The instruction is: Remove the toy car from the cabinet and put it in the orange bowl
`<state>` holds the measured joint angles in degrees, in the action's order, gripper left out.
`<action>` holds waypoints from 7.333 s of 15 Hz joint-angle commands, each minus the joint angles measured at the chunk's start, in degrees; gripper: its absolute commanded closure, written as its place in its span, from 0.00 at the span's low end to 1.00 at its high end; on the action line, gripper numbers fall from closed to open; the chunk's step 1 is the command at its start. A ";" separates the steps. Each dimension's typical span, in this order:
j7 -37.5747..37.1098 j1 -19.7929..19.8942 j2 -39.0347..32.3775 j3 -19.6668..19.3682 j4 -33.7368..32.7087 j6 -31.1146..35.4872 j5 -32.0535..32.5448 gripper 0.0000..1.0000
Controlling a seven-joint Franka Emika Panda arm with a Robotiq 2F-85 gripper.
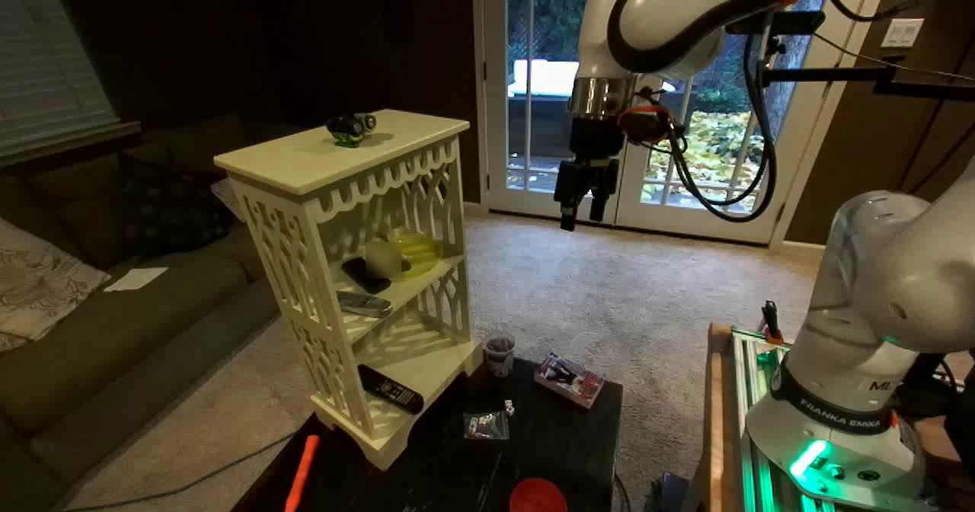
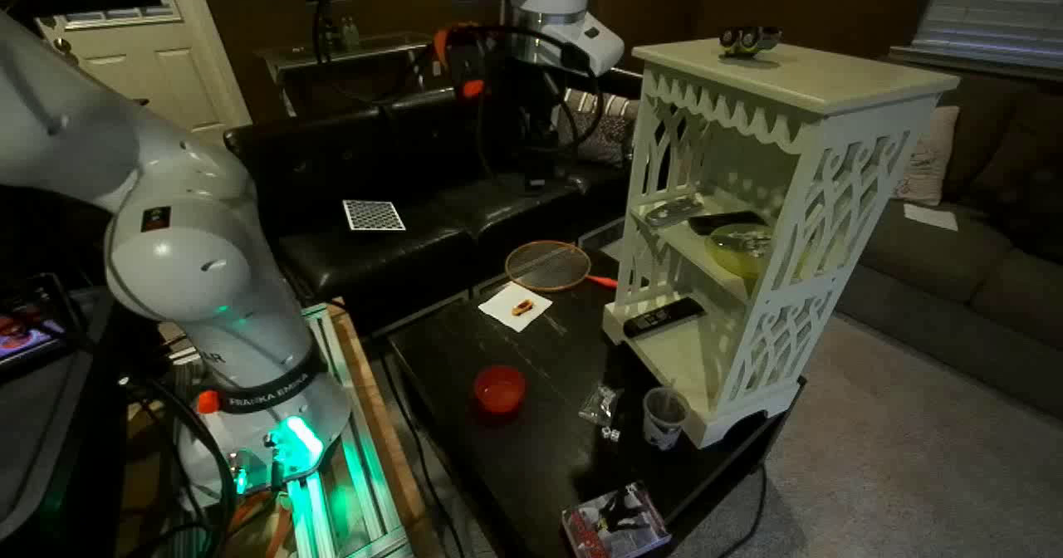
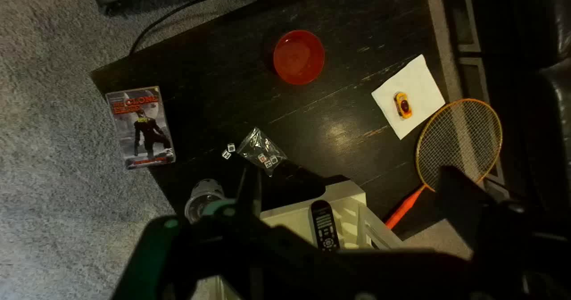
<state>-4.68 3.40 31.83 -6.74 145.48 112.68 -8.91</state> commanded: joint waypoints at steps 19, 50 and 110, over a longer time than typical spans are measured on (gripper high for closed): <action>-10.53 1.06 -13.18 7.58 -21.71 22.21 1.36 0.00; -21.39 -5.79 -48.81 7.60 -64.48 17.74 19.79 0.00; -20.98 -8.06 -54.55 1.38 -68.91 18.07 23.54 0.53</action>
<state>-27.00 -4.95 -22.17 -5.48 77.62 129.89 16.10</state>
